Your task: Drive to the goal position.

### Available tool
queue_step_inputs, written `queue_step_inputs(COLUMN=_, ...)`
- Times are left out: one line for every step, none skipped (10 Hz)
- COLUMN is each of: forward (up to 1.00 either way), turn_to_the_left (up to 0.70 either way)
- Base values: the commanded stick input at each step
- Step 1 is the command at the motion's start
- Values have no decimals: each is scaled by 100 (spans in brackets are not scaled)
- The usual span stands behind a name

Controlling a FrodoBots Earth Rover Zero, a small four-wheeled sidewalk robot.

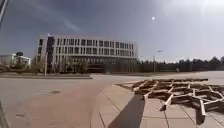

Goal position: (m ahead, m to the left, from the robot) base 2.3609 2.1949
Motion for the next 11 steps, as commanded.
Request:
queue_step_inputs(forward=5, turn_to_the_left=0)
queue_step_inputs(forward=5, turn_to_the_left=0)
queue_step_inputs(forward=5, turn_to_the_left=0)
queue_step_inputs(forward=5, turn_to_the_left=0)
queue_step_inputs(forward=5, turn_to_the_left=0)
queue_step_inputs(forward=5, turn_to_the_left=0)
queue_step_inputs(forward=5, turn_to_the_left=0)
queue_step_inputs(forward=5, turn_to_the_left=0)
queue_step_inputs(forward=5, turn_to_the_left=0)
queue_step_inputs(forward=4, turn_to_the_left=0)
queue_step_inputs(forward=5, turn_to_the_left=0)
